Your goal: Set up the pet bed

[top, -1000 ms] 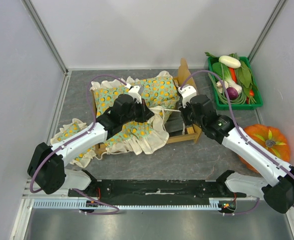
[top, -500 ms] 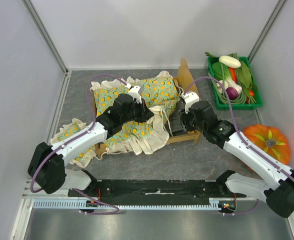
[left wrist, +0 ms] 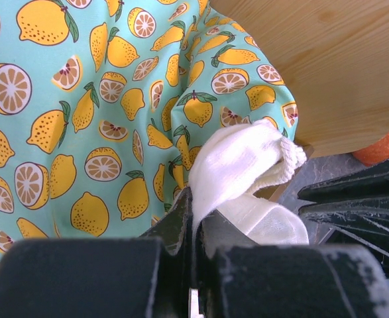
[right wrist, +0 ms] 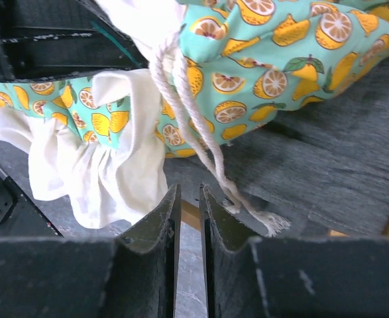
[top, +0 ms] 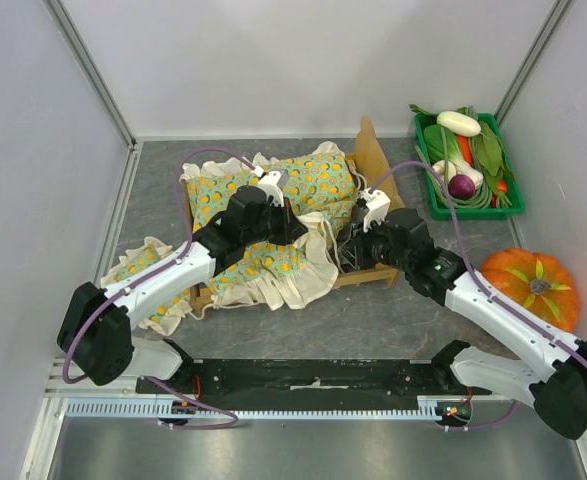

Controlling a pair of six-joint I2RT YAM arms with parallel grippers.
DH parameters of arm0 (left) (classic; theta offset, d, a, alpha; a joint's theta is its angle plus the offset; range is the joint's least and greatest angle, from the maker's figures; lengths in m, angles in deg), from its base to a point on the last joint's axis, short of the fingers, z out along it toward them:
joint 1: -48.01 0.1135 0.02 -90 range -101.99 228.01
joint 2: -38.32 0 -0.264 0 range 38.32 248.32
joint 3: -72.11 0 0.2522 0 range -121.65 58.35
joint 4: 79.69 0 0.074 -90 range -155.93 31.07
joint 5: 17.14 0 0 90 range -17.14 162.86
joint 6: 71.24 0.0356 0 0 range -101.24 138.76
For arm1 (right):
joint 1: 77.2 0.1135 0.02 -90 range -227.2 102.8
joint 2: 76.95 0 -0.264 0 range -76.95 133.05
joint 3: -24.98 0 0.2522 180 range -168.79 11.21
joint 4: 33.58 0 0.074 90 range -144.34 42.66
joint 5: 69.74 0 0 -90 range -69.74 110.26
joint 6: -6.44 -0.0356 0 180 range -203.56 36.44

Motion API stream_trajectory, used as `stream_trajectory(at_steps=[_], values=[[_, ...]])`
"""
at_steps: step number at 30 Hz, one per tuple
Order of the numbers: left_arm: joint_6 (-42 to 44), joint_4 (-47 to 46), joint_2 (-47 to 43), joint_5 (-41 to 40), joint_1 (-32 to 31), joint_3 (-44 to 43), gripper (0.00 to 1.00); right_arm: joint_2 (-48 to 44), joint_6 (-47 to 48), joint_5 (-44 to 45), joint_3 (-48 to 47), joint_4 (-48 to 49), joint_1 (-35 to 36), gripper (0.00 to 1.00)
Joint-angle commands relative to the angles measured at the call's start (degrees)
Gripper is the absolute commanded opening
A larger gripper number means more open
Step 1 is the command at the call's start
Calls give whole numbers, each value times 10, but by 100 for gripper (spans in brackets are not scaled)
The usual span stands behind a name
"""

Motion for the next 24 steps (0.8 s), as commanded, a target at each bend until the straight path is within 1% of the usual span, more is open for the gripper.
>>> stream_trajectory(at_steps=[1, 5, 12, 14, 15, 18, 21, 24], values=[[18, -7, 2, 12, 5, -27, 2, 9, -28, -45, 7, 75, 9, 25], [16, -8, 2, 19, 6, -27, 2, 21, -34, -45, 19, 105, 13, 27], [16, -6, 2, 20, 8, -28, 2, 45, -33, -38, 16, 126, 19, 30], [16, -7, 2, 22, 8, -29, 2, 56, -31, -36, 16, 141, 19, 33], [16, -8, 3, 23, 8, -29, 2, 60, -30, -32, 15, 146, 20, 38], [16, -8, 4, 26, 8, -30, 2, 75, -31, -18, 16, 159, 21, 43], [16, -8, 4, 27, 9, -30, 2, 90, -31, -15, 20, 178, 21, 47], [16, -8, 4, 29, 9, -32, 2, 101, -36, -5, 29, 200, 20, 48]])
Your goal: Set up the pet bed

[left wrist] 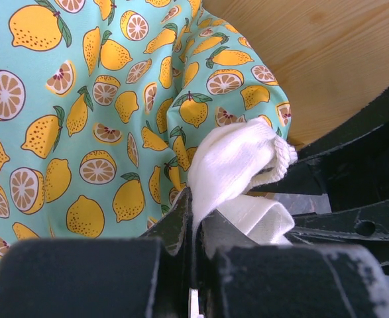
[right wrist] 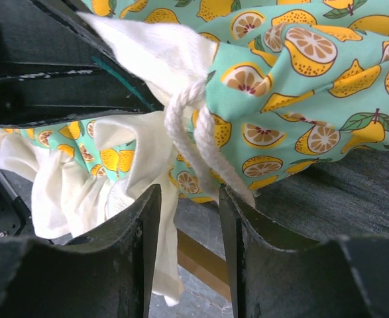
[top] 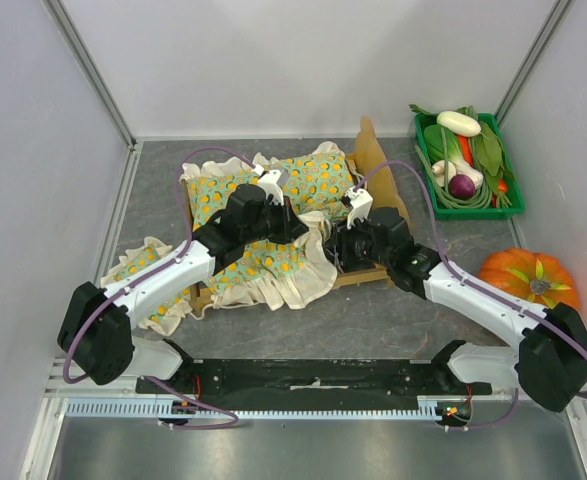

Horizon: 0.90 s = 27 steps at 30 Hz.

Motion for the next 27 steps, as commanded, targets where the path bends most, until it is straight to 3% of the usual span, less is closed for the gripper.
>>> stream_trajectory(at_steps=[1, 8, 9, 13, 17, 23, 27], values=[[16, -14, 3, 14, 5, -25, 2, 16, -6, 21, 13, 62, 3, 48], [15, -16, 7, 22, 5, -25, 2, 51, 3, 32, 29, 117, 3, 48], [15, -16, 8, 22, 5, -25, 2, 58, 7, 29, 27, 117, 3, 37], [16, -14, 9, 24, 6, -26, 2, 46, 39, 23, 8, 85, 3, 15], [19, -13, 11, 25, 10, -25, 2, 3, 77, 24, -32, -27, 3, 8], [22, -14, 17, 31, 11, -26, 2, -21, 132, 1, -112, -213, 3, 4], [22, -15, 20, 36, 12, -27, 2, -29, 149, -1, -134, -277, 3, 5]])
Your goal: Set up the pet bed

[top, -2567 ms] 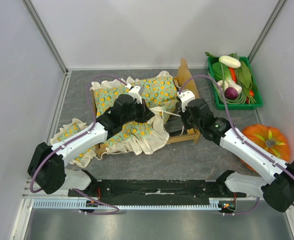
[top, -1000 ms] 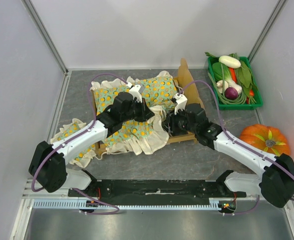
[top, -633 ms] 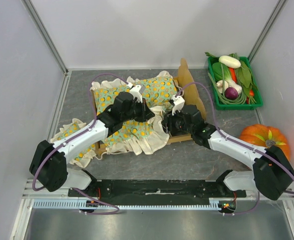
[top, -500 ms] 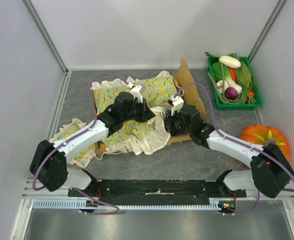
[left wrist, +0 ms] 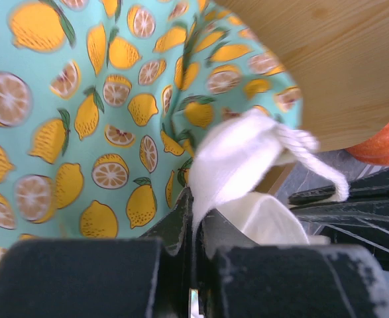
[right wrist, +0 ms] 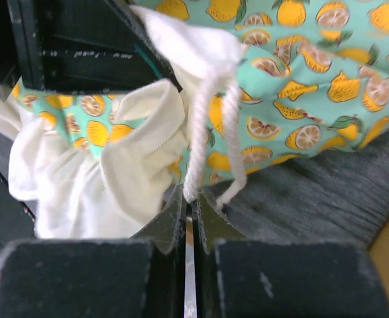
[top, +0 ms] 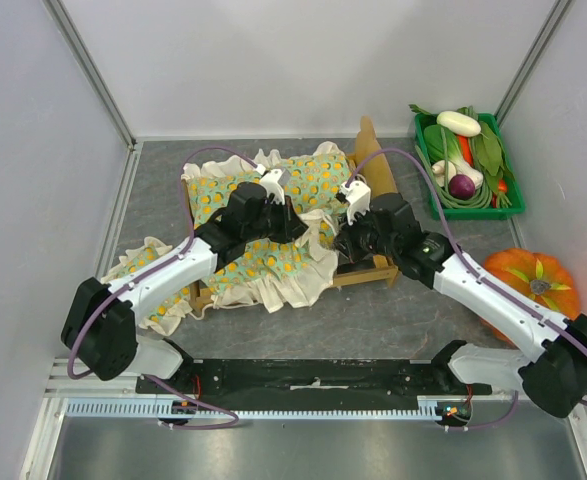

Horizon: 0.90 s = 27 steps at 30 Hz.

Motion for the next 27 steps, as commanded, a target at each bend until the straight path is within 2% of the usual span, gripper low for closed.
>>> stream_trajectory(at_steps=[1, 5, 10, 13, 17, 20, 21, 25, 27], values=[[22, -14, 7, 17, 5, -21, 2, -20, 35, 3, -34, -114, 3, 5], [22, -16, 7, 21, 10, -20, 2, -32, 37, -10, -32, -136, 3, 7], [22, -15, 7, 26, 15, -21, 2, -39, 45, -47, -56, -183, 3, 1], [23, -17, 13, 34, 16, -23, 2, -71, 46, -84, -80, -202, 2, 3], [25, -19, 19, 49, 17, -25, 2, -96, 36, -80, -131, -220, 3, 6], [28, -18, 24, 64, 17, -29, 2, -94, 51, -110, -175, -268, 2, 10], [29, -18, 26, 66, 17, -31, 2, -87, 73, -144, -183, -285, 2, 11], [36, -17, 34, 93, 17, -38, 2, -60, 112, -192, -180, -390, 2, 4], [38, -18, 36, 99, 17, -39, 2, -67, 111, -213, -158, -396, 3, 2]])
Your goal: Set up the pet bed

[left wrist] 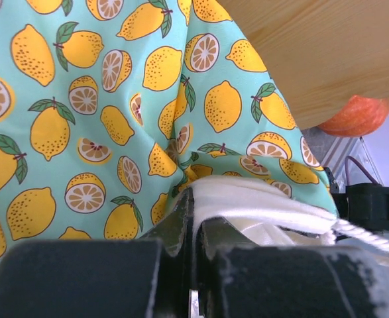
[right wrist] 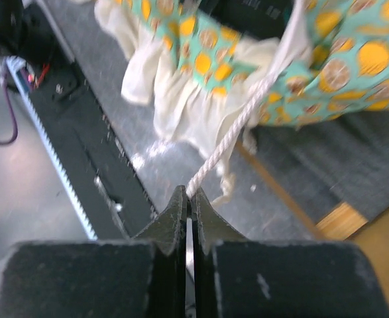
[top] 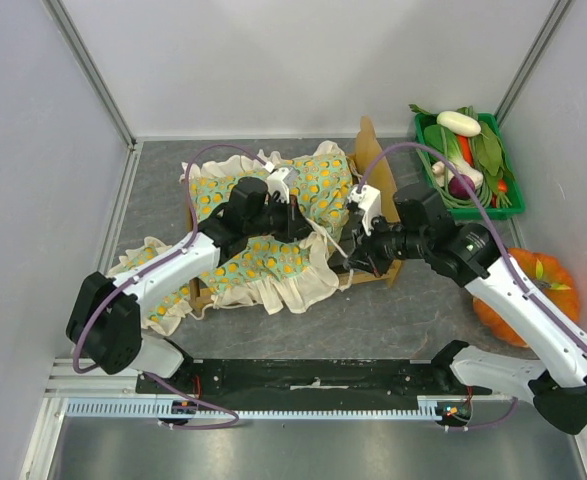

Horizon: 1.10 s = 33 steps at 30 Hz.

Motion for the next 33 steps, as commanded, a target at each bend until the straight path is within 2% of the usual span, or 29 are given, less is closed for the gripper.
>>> stream_trajectory(at_steps=[1, 3, 5, 7, 9, 12, 15, 16, 17, 18, 19, 20, 21, 22, 24, 29, 33], values=[[29, -13, 15, 11, 7, -21, 2, -4, 37, -133, 35, -104, 2, 2], [31, -9, 19, 14, 7, -23, 2, -24, 27, -168, 49, -91, 2, 4], [31, -8, 24, 22, 7, -26, 2, -33, 13, -178, 64, -82, 2, 14], [31, -8, 24, 24, 7, -26, 2, -31, 9, -178, 87, -81, 2, 20], [31, -7, 24, 22, 7, -27, 2, -26, -2, -182, 109, -64, 2, 9], [32, -4, 25, 21, 7, -31, 2, -15, -22, -226, 121, -31, 4, 8], [32, -2, 28, 21, 7, -34, 2, -14, -24, -240, 126, -9, 3, 8], [32, -1, 28, 21, 7, -34, 2, -13, -19, -232, 125, -14, 3, 17], [34, 0, 29, 21, 7, -36, 2, -14, -20, -151, 120, -20, 4, 30], [34, 2, 29, 22, 7, -36, 2, -15, -28, -100, 117, -23, 3, 36], [34, 0, 27, 23, 7, -36, 2, -16, -34, -29, 116, -23, 4, 38], [35, -1, 27, 23, 7, -34, 2, -15, -48, 38, 116, -20, 3, 43], [35, -1, 26, 23, 7, -32, 2, -13, -73, 152, 118, -12, 3, 44], [35, -1, 27, 25, 7, -31, 2, -7, -83, 184, 118, 10, 3, 43], [35, -2, 29, 32, 7, -30, 2, 8, -90, 207, 129, 49, 2, 42], [37, 0, 27, 41, 7, -26, 2, 14, -152, 229, 173, 216, -2, 42], [37, 1, 28, 48, 8, -29, 2, 37, -177, 193, 197, 313, -10, 47]])
